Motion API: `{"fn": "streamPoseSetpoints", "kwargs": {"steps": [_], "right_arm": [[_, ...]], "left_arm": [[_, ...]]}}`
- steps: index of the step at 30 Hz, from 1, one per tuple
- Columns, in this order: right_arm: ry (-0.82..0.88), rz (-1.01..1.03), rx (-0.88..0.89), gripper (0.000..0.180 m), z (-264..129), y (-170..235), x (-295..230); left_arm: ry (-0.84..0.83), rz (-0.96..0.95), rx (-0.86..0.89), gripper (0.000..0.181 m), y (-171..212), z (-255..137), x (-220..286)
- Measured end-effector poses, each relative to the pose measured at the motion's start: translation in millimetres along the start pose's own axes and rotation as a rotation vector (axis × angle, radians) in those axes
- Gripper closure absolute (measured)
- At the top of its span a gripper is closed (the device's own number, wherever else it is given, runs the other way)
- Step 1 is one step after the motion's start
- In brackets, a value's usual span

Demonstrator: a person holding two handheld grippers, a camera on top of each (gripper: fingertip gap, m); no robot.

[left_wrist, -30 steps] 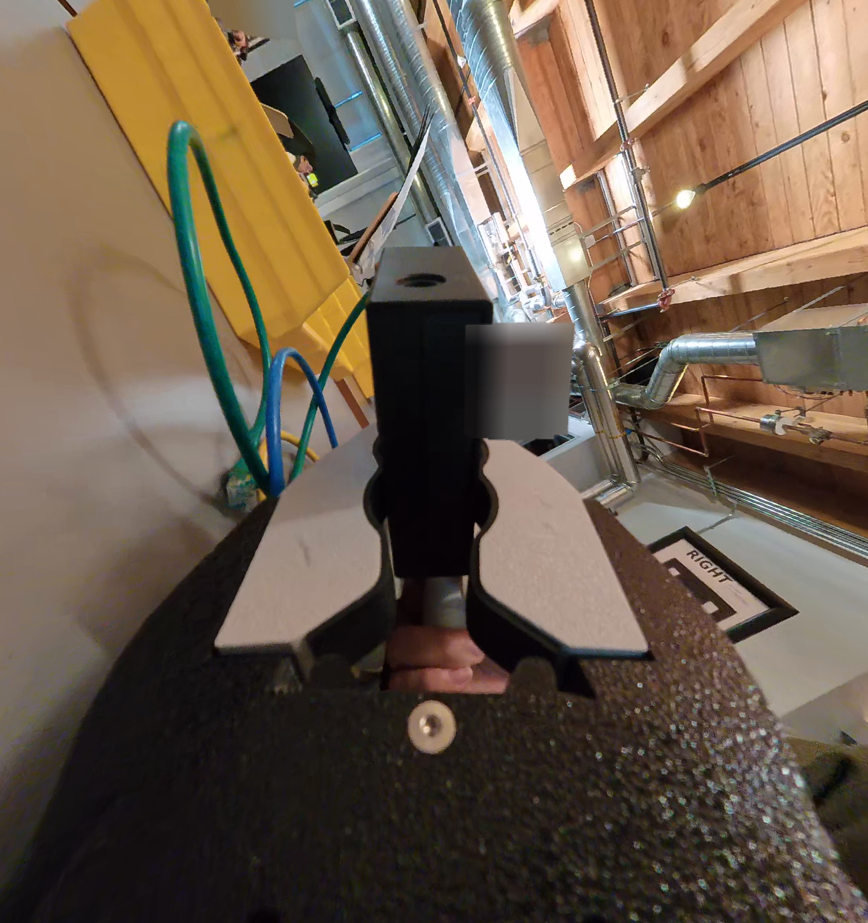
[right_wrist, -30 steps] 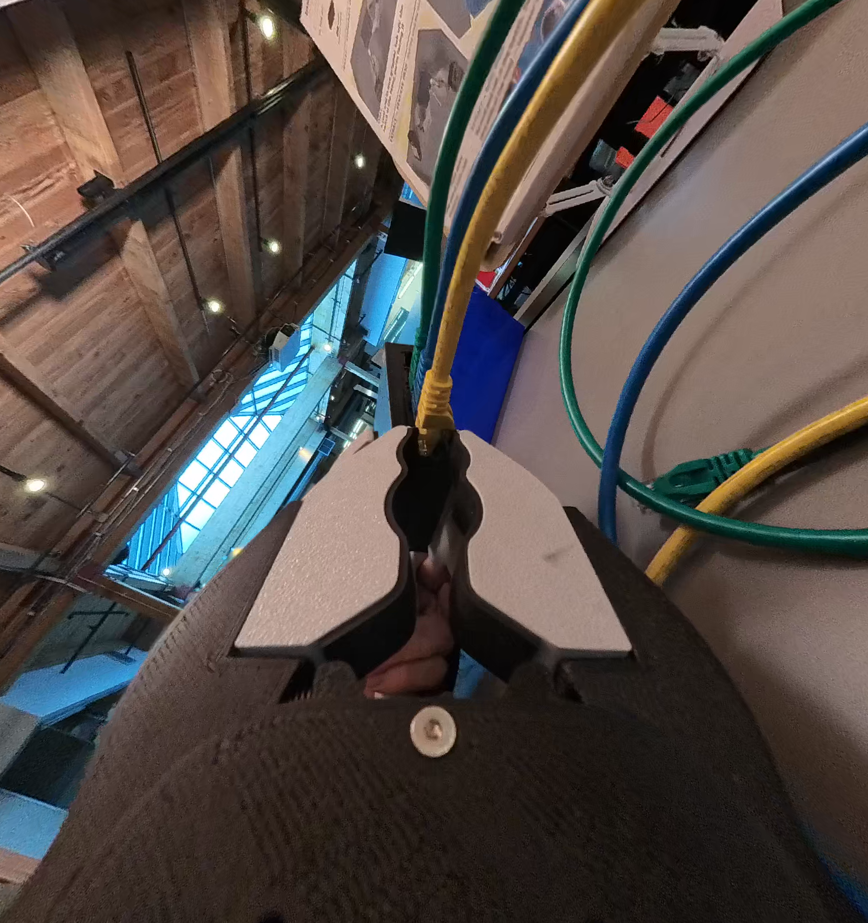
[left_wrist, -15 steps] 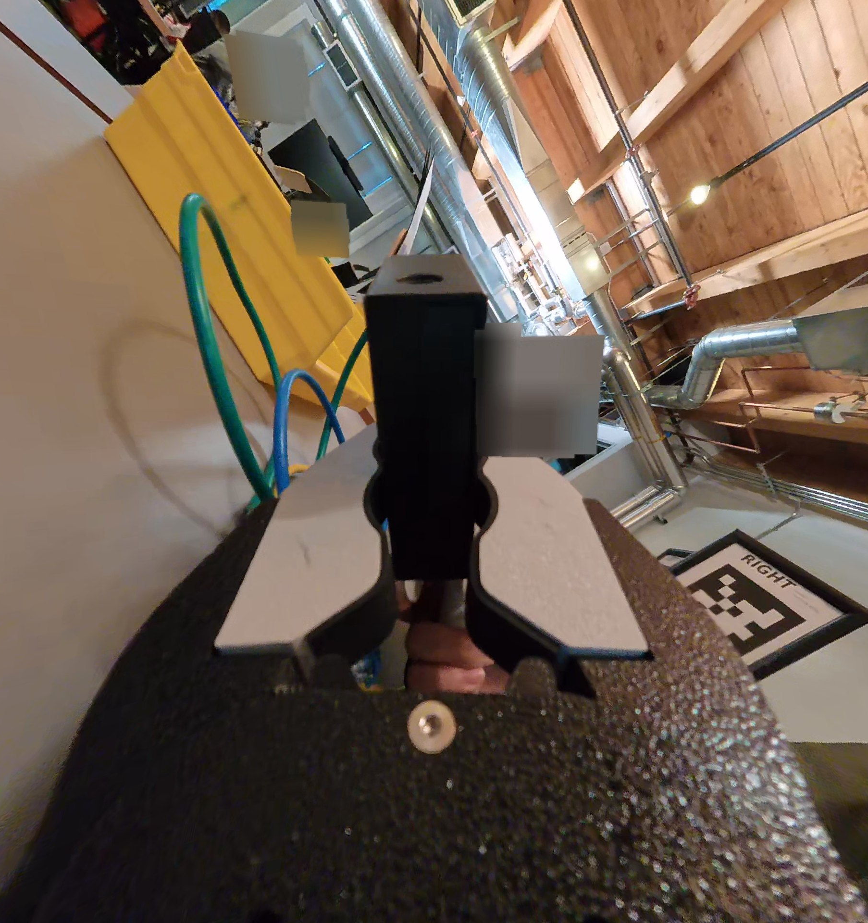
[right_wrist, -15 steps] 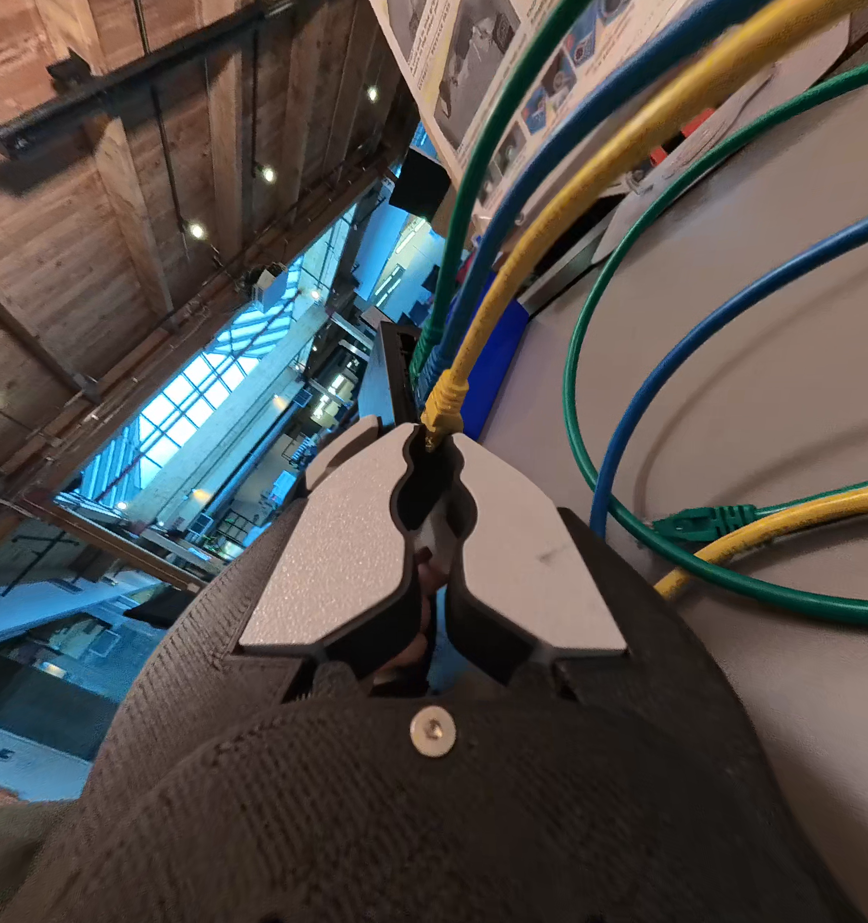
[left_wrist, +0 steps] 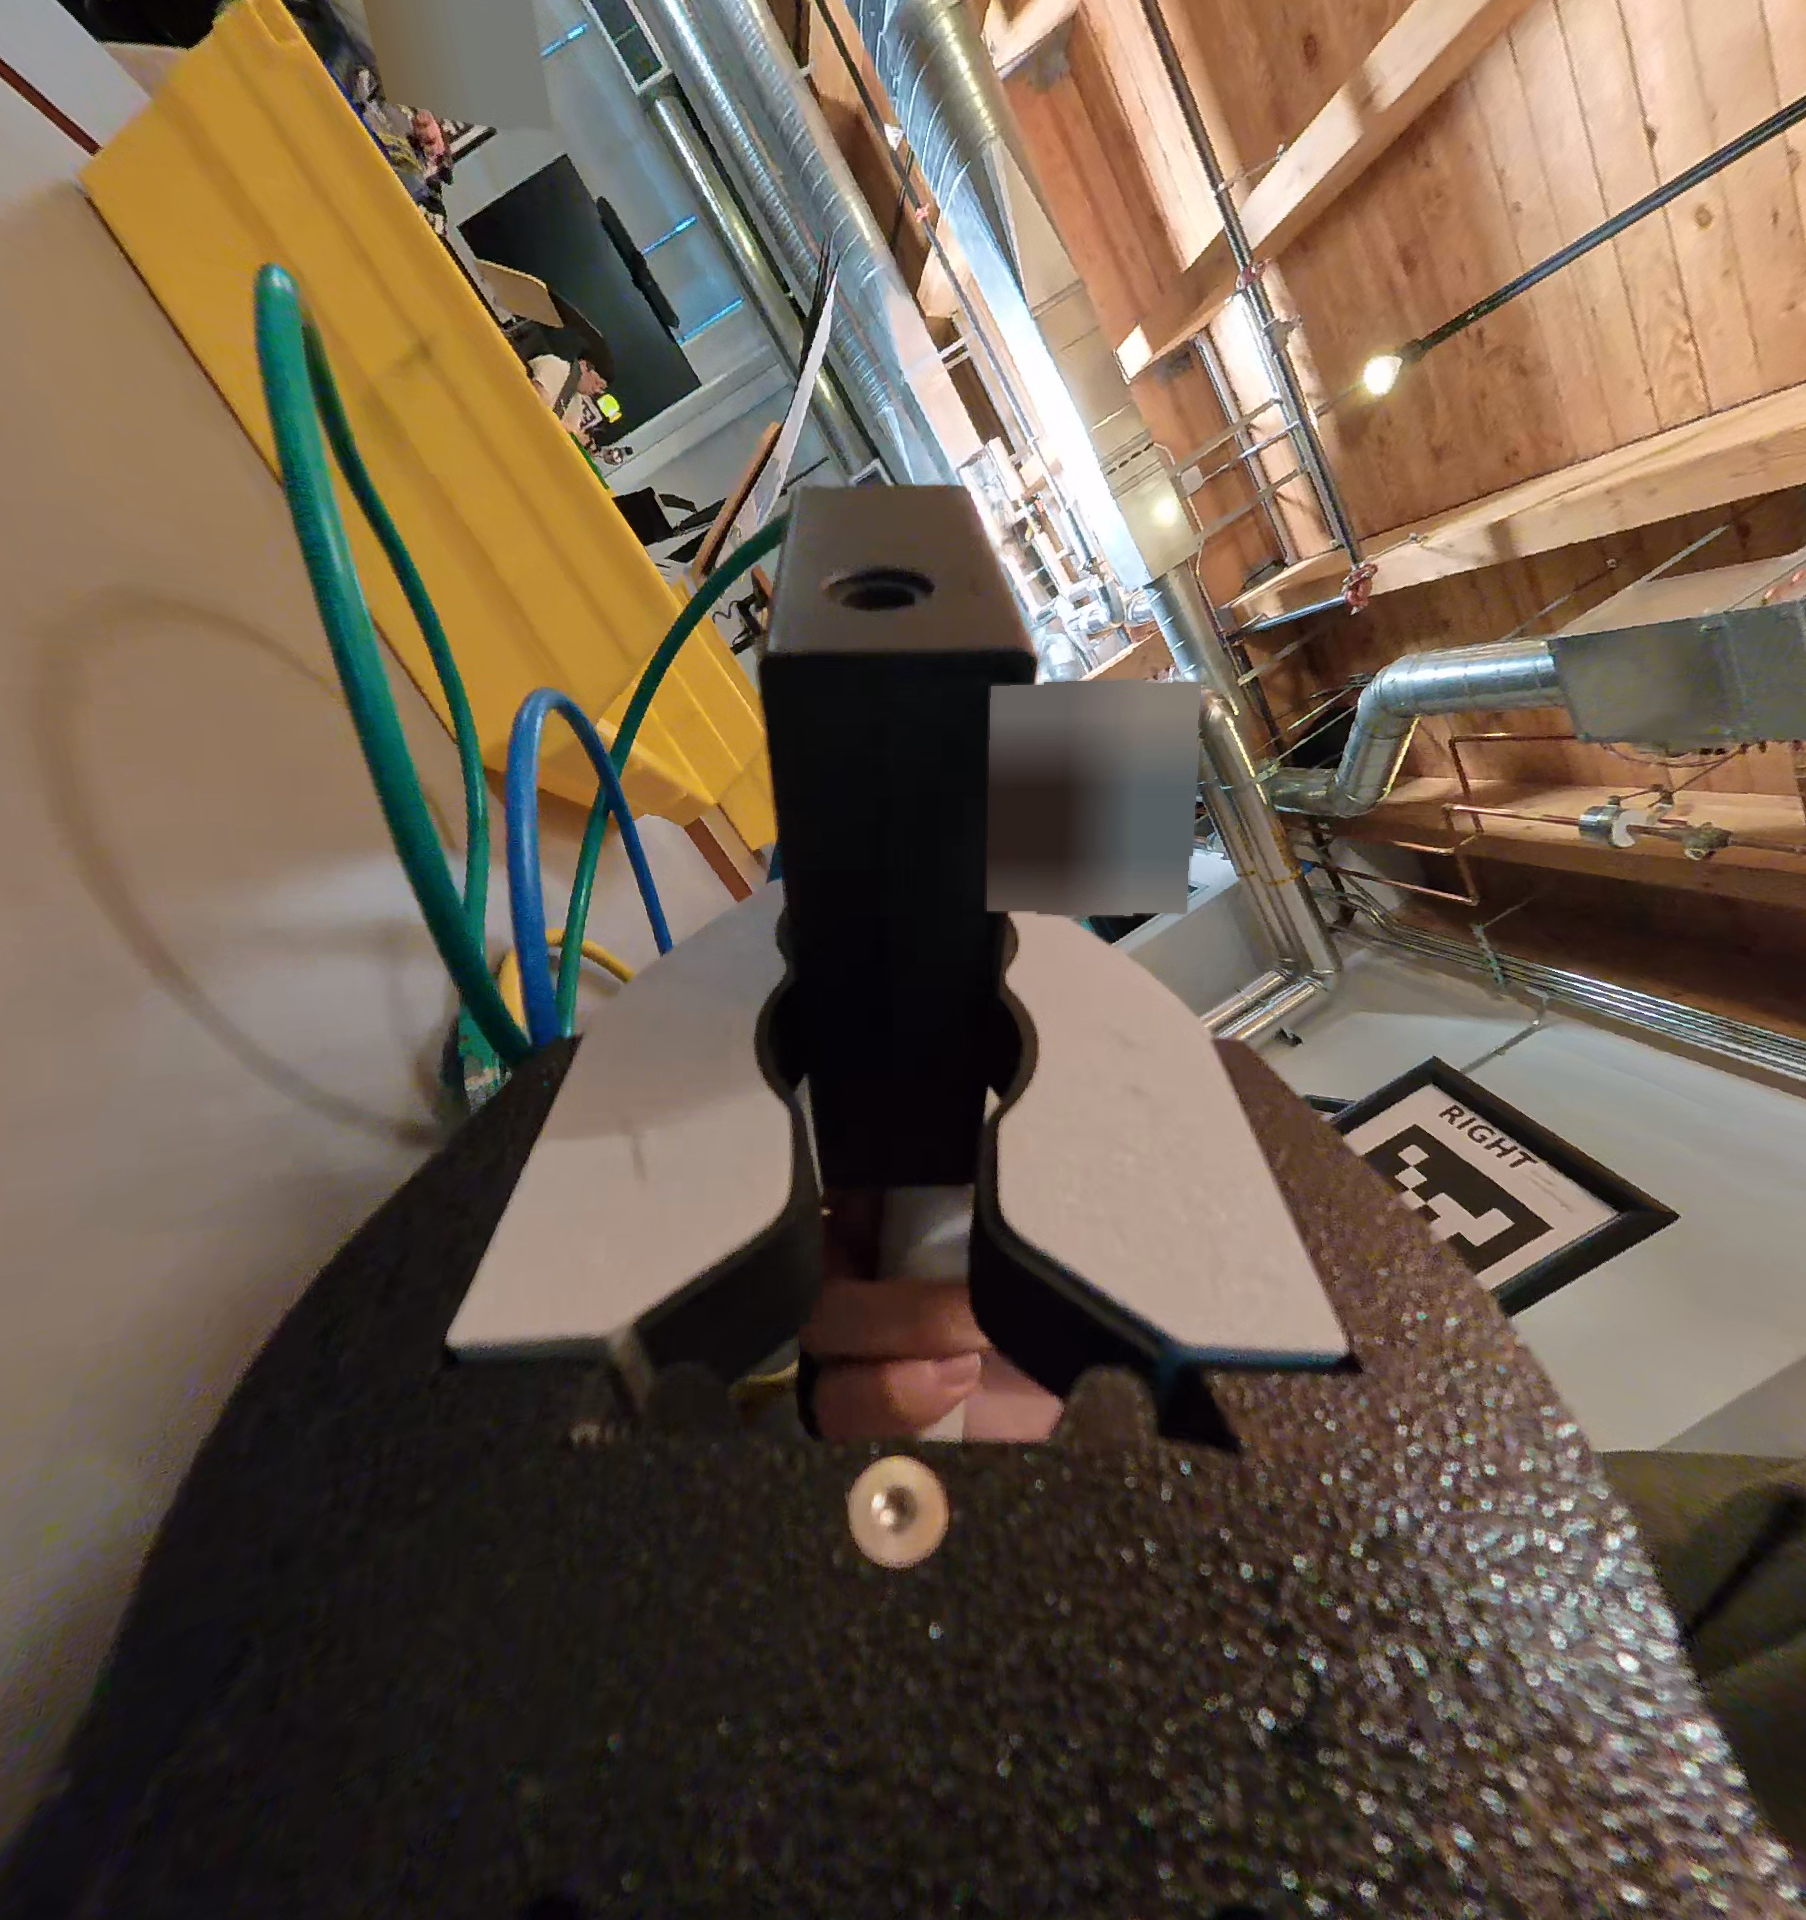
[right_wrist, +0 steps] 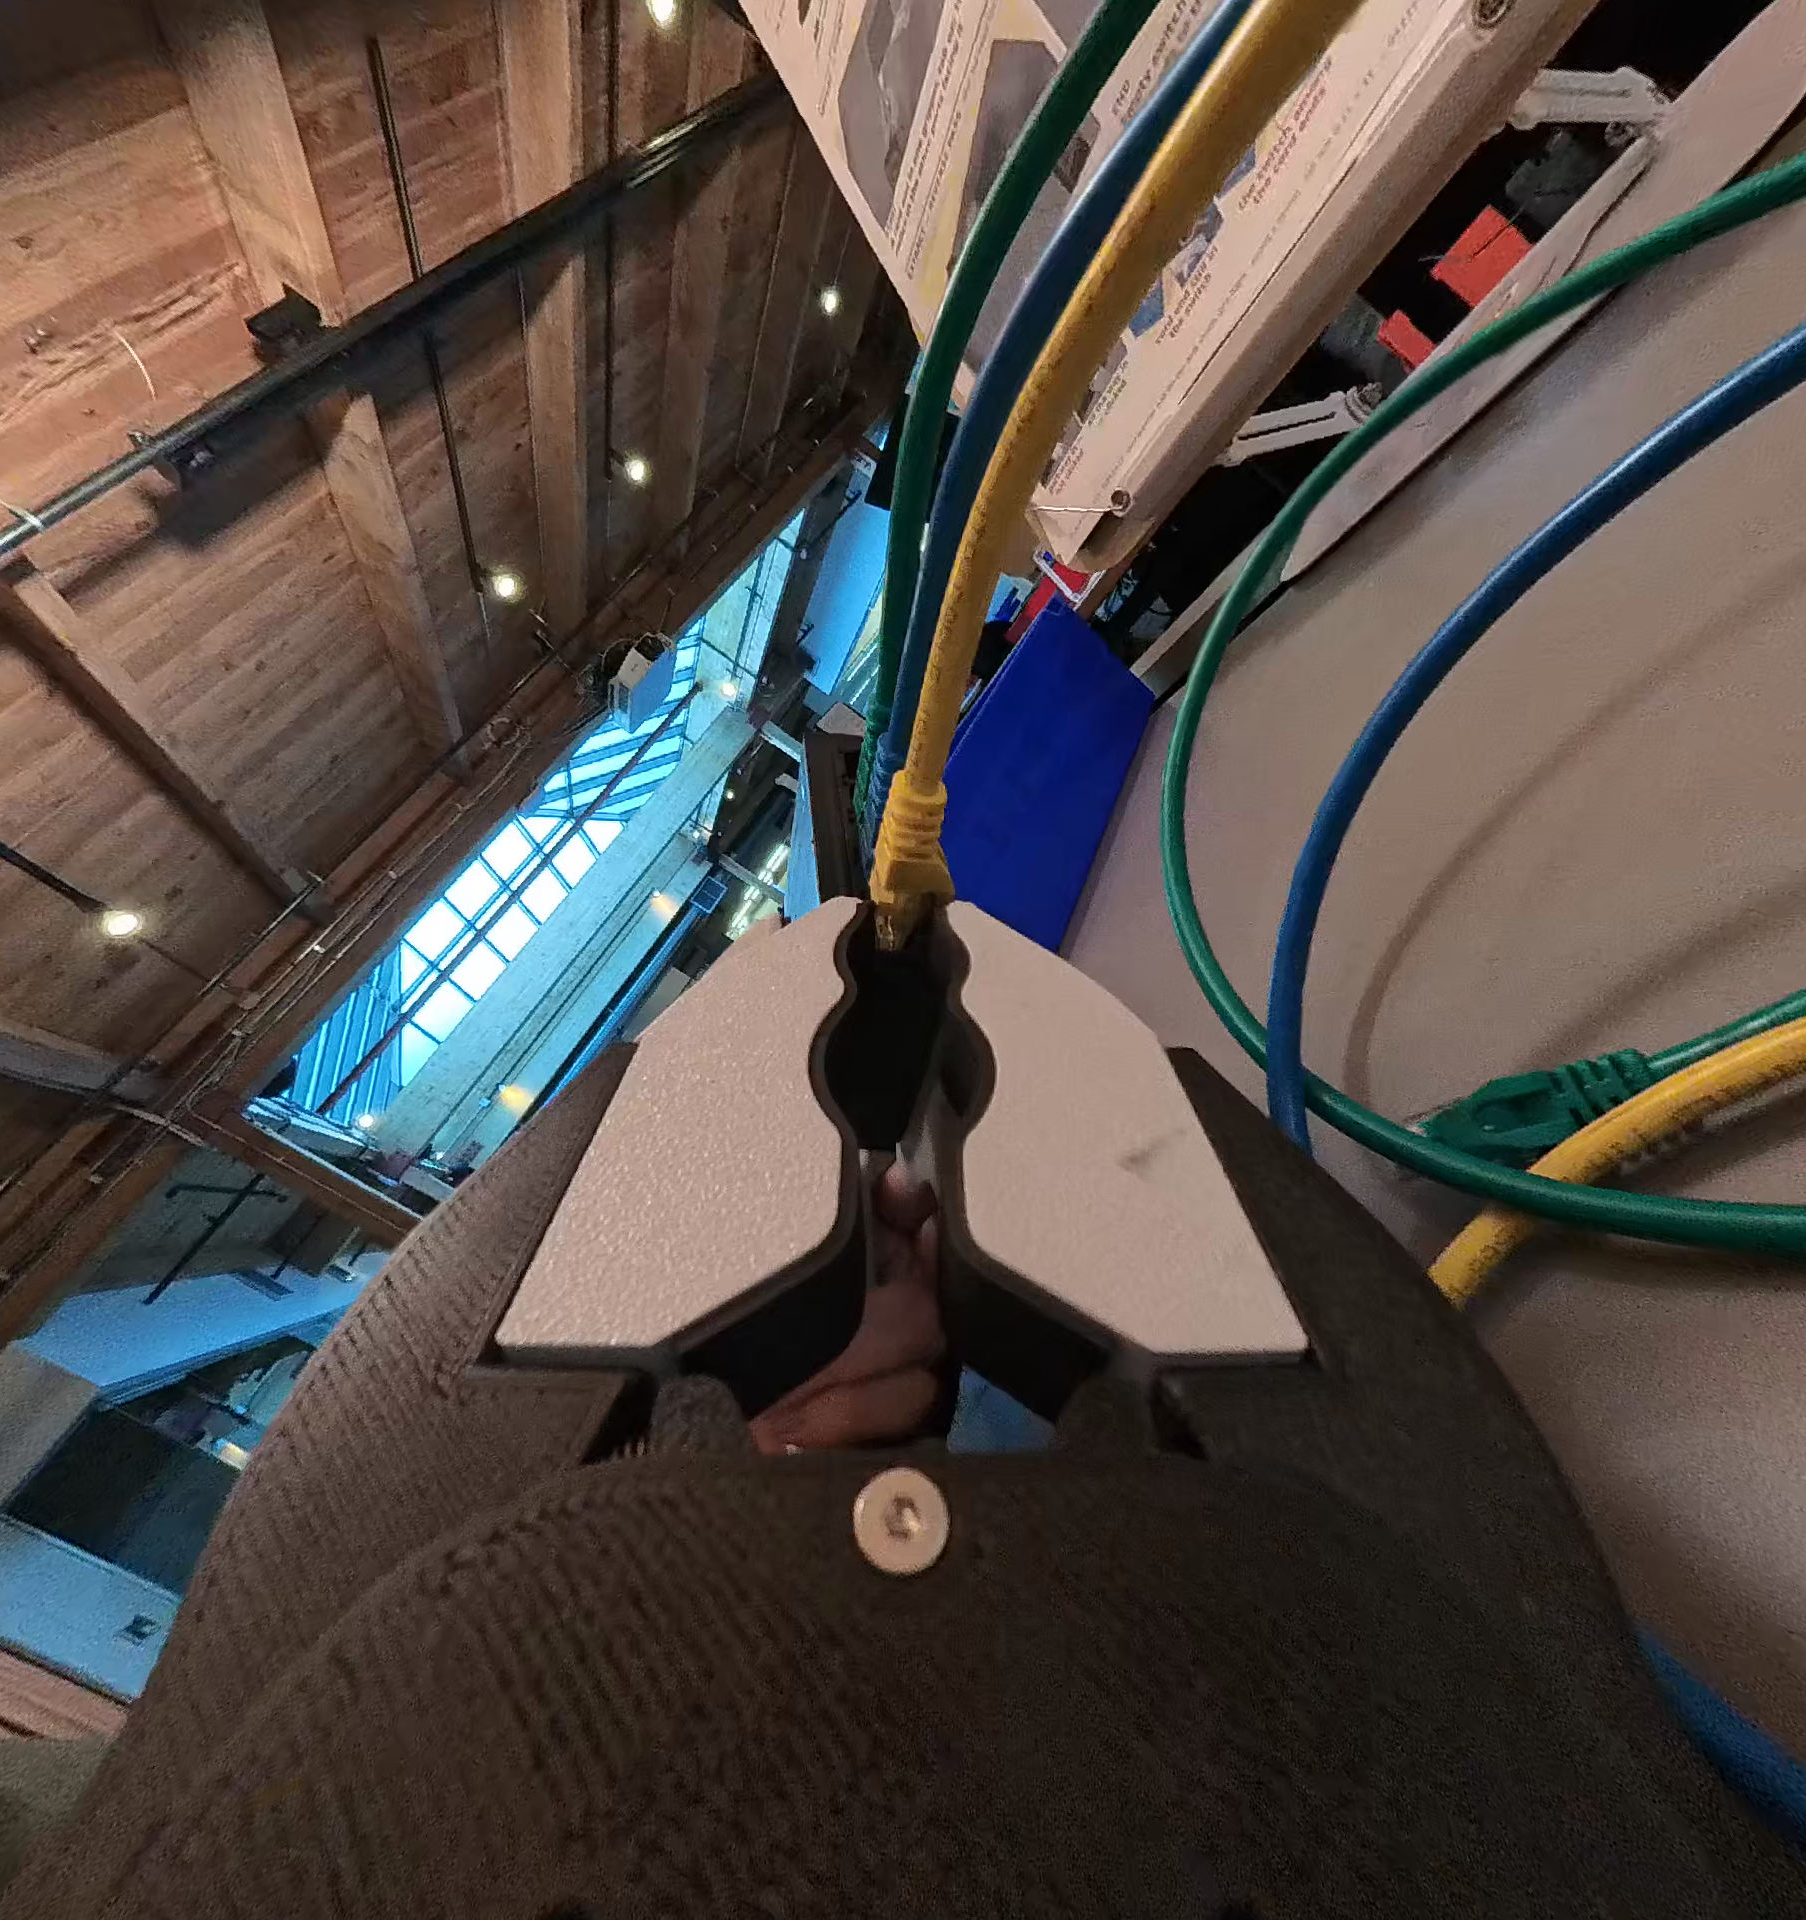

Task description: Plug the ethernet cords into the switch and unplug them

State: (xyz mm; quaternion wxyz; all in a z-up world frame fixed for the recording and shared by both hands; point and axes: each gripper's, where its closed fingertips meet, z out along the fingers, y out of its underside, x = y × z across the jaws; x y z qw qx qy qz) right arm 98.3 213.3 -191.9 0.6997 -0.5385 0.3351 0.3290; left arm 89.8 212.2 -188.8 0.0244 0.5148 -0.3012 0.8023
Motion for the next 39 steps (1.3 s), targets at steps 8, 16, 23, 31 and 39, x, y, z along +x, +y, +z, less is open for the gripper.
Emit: {"fn": "streamPoseSetpoints", "kwargs": {"steps": [8, 16, 23, 31, 39], "right_arm": [[0.023, -0.008, 0.006, 0.171, -5, -2, 1], [0.006, 0.019, 0.018, 0.159, -4, 0, 3], [-0.012, 0.032, 0.015, 0.163, -3, 1, 3], [0.002, 0.039, 0.046, 0.166, -3, -1, 5], [0.031, -0.076, 0.060, 0.165, -4, -2, 4]], "left_arm": [[-0.050, 0.023, -0.030, 0.152, 1, -1, -4], [-0.008, -0.060, -0.008, 0.152, 0, -3, -6], [0.032, -0.063, -0.036, 0.152, 5, 1, 1], [0.015, -0.057, -0.037, 0.152, 7, 2, -2], [0.017, -0.043, -0.046, 0.152, 8, 3, -2]]}}
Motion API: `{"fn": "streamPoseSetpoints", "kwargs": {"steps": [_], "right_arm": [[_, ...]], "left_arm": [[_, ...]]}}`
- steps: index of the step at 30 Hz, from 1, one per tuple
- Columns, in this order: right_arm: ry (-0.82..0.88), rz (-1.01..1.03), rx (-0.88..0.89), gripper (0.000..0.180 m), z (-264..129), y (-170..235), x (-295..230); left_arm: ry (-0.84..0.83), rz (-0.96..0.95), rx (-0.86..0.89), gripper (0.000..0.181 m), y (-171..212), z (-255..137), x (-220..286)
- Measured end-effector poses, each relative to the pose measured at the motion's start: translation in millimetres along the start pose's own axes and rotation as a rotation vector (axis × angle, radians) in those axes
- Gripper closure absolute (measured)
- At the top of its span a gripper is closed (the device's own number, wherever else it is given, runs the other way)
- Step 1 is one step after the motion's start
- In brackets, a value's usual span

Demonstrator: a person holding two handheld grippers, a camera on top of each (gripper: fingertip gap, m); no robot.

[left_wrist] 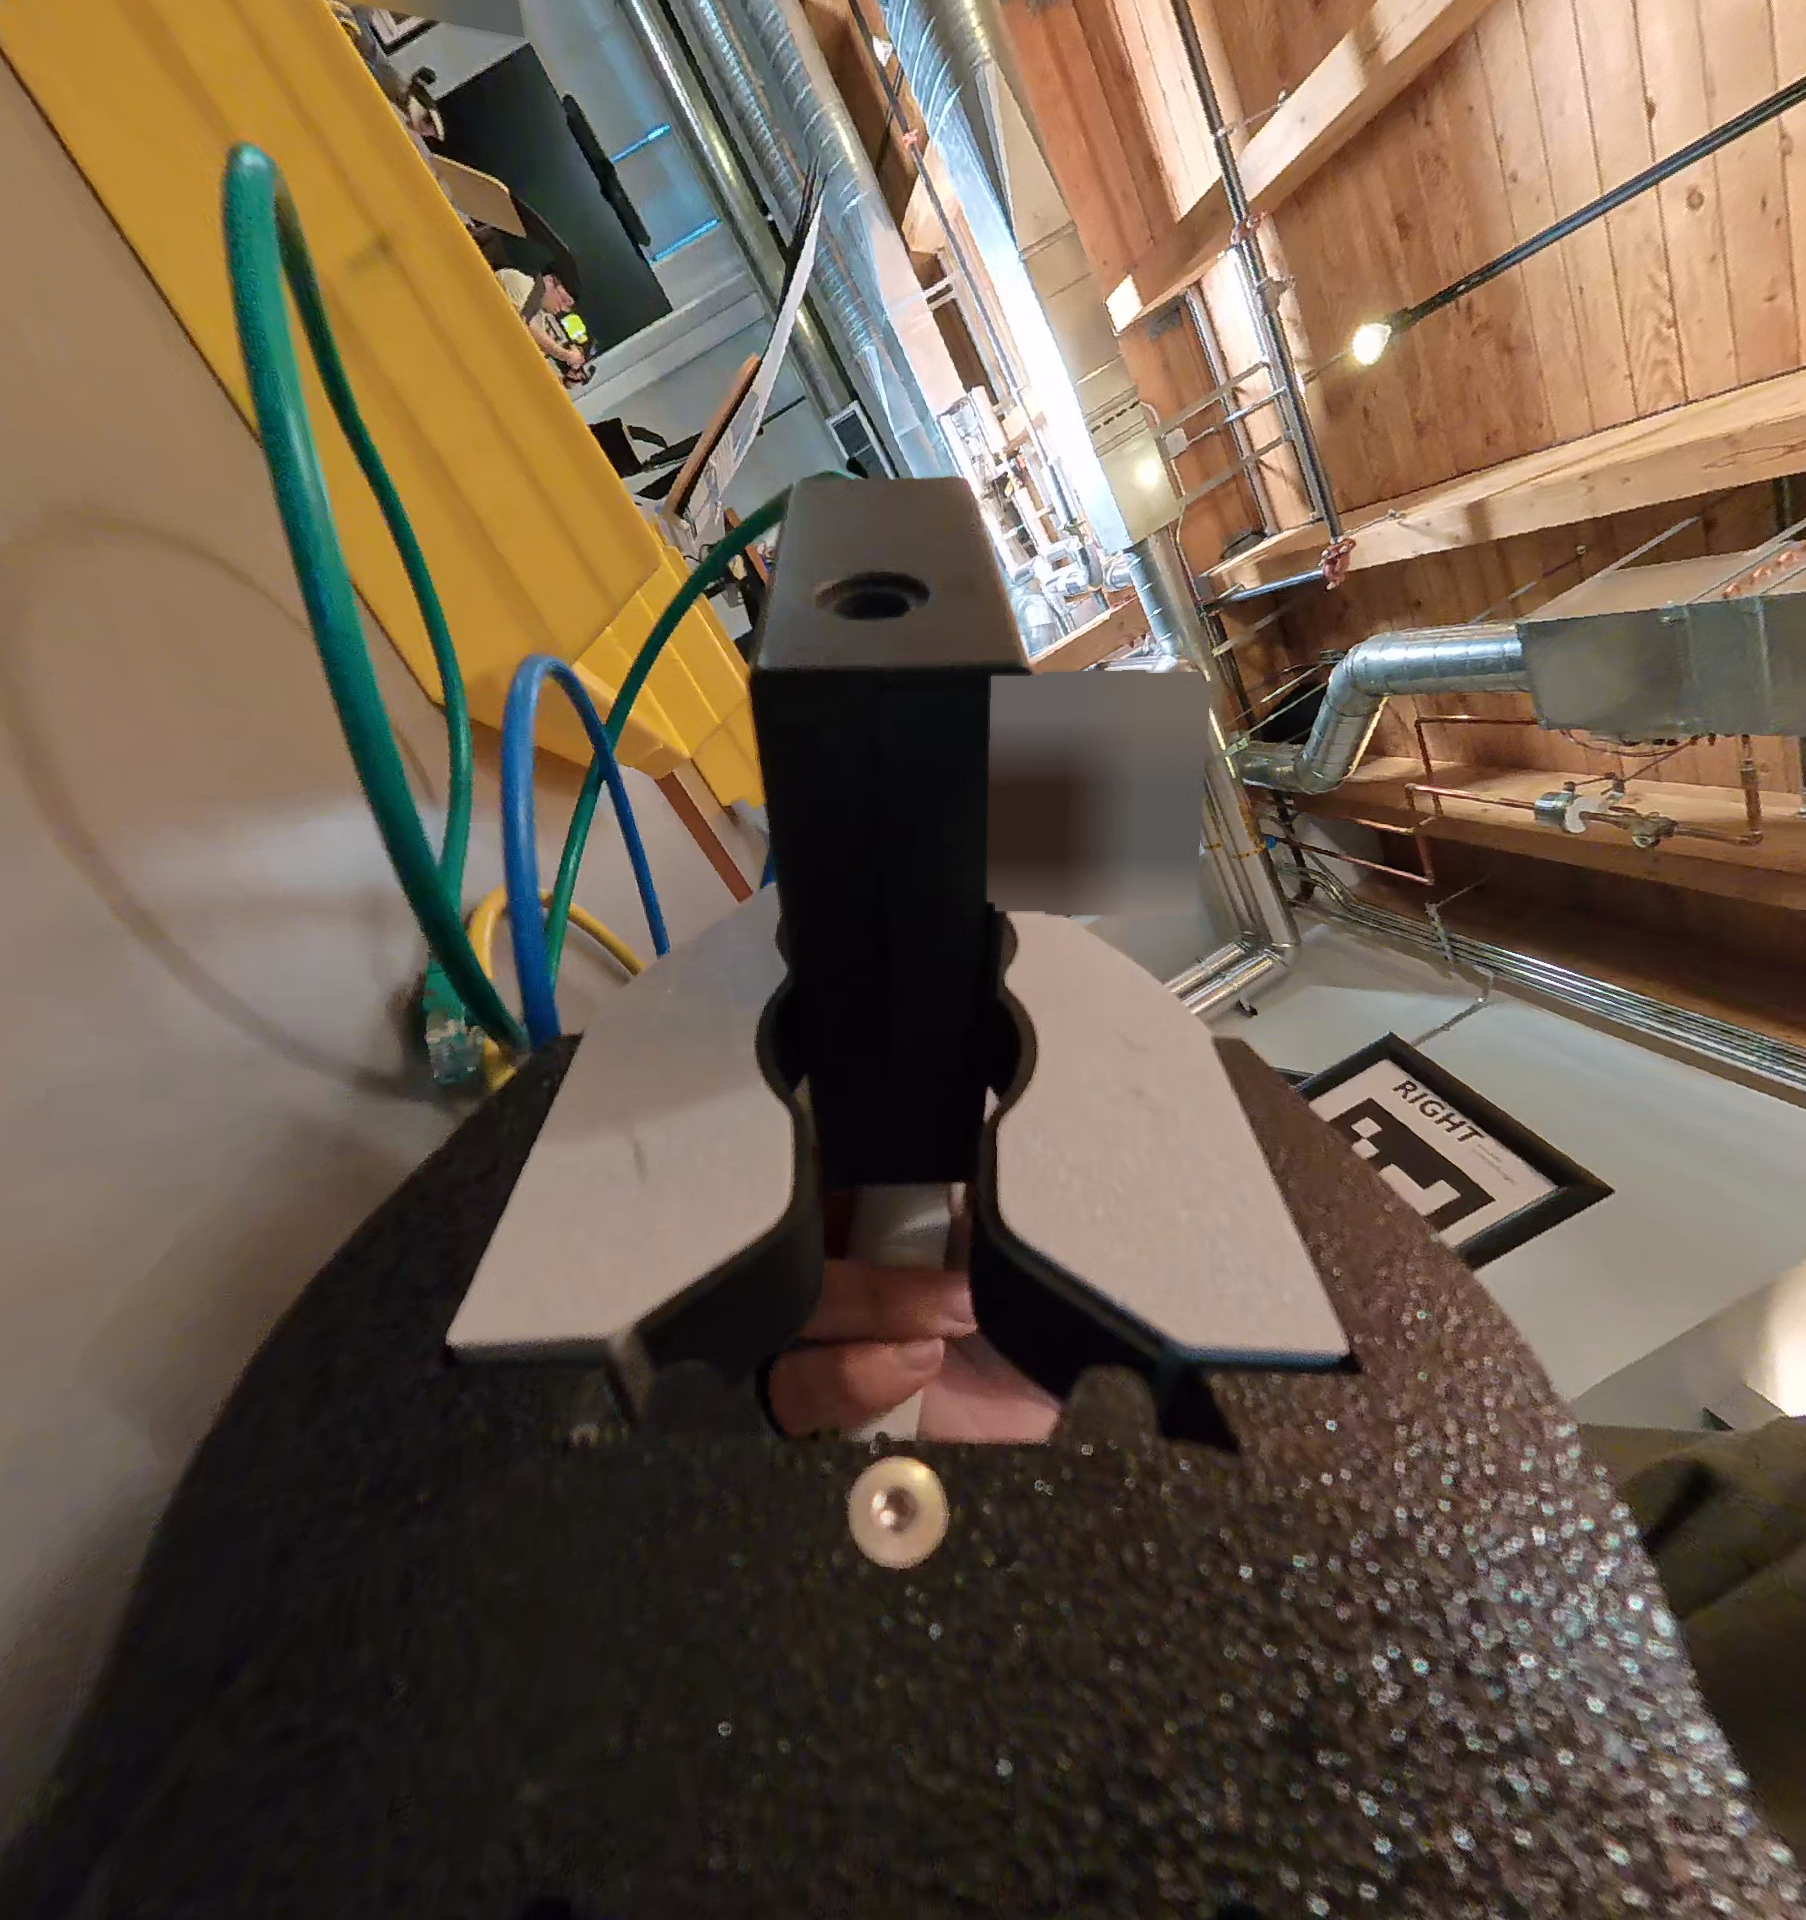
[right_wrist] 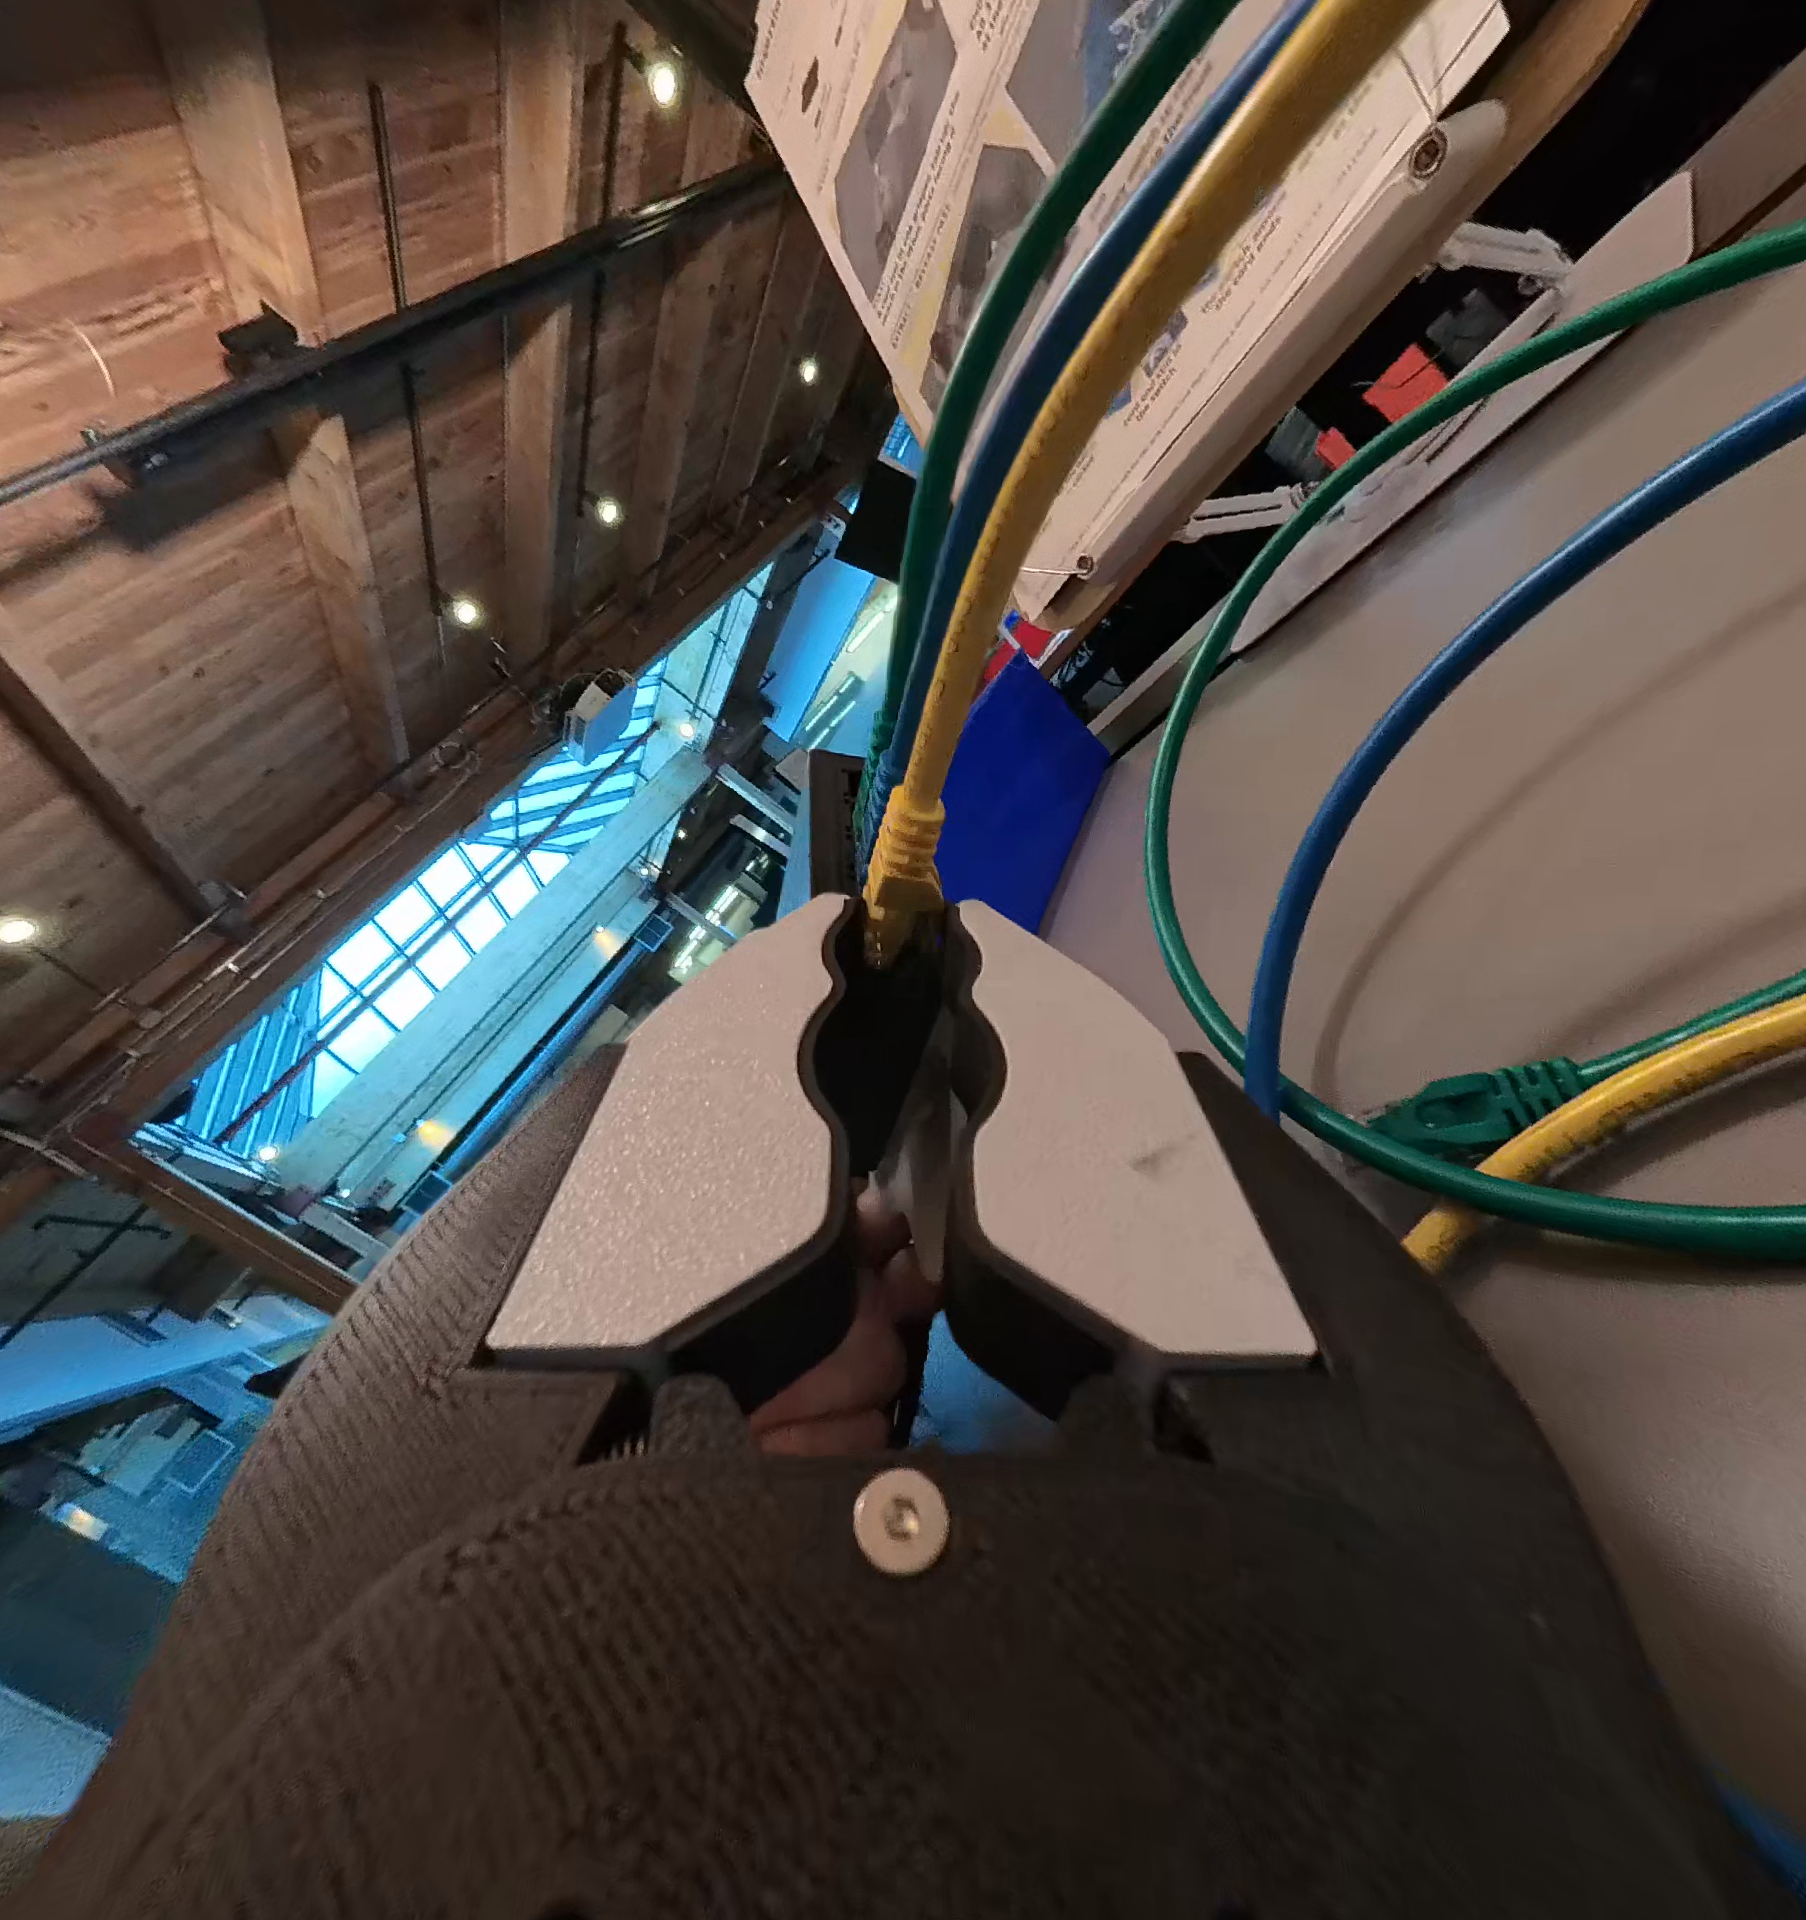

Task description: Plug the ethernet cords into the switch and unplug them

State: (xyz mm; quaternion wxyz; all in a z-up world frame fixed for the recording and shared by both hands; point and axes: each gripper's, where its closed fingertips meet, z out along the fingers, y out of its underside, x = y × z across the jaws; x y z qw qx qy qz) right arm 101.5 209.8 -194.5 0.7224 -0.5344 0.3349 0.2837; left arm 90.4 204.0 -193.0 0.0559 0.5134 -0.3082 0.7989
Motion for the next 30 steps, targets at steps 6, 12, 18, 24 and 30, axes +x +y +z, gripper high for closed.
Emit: {"fn": "streamPoseSetpoints", "kwargs": {"steps": [6, 12, 18, 24, 30], "right_arm": [[0.025, 0.004, 0.023, 0.165, -1, -3, 2], [0.020, 0.014, 0.043, 0.165, -2, -6, 1], [0.015, 0.074, 0.012, 0.166, 1, -1, 4], [0.035, 0.005, -0.049, 0.166, 5, 1, 8], [-0.052, 0.137, -0.018, 0.166, 3, -2, 2]], "left_arm": [[-0.093, 0.097, 0.012, 0.148, -4, -2, -7], [-0.064, 0.060, 0.016, 0.151, -4, -2, -5], [-0.086, 0.046, 0.040, 0.153, -7, -5, -9], [-0.037, -0.064, 0.121, 0.154, -10, -7, -13], [-0.076, 0.098, 0.097, 0.153, -11, -5, -6]]}}
